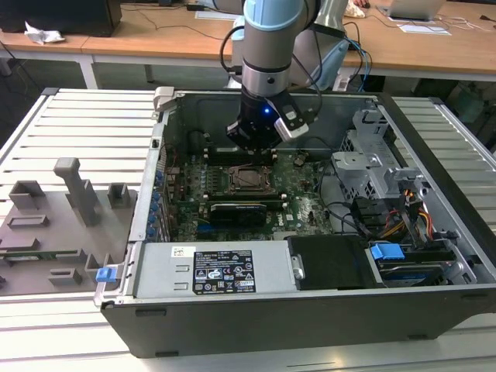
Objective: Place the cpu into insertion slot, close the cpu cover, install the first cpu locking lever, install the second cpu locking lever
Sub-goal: 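Install the first cpu locking lever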
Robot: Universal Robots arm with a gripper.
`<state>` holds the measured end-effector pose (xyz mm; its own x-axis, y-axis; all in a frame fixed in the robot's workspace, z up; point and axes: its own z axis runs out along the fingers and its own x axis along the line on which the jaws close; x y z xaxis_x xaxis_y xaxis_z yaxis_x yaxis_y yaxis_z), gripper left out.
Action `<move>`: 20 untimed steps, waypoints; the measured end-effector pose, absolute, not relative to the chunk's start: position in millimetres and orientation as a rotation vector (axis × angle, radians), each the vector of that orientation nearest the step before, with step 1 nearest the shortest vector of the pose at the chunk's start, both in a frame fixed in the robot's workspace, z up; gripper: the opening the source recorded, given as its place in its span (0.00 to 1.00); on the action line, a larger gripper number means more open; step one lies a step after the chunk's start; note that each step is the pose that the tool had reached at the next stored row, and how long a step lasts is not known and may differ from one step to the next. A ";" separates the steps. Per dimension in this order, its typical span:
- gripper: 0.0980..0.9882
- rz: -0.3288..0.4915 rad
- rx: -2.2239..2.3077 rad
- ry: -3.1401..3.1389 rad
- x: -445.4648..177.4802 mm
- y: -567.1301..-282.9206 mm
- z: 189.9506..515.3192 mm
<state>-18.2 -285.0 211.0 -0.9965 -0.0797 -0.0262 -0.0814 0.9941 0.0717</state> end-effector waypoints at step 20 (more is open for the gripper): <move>0.01 0.111 -0.124 3.114 -17.2 -284.9 205.6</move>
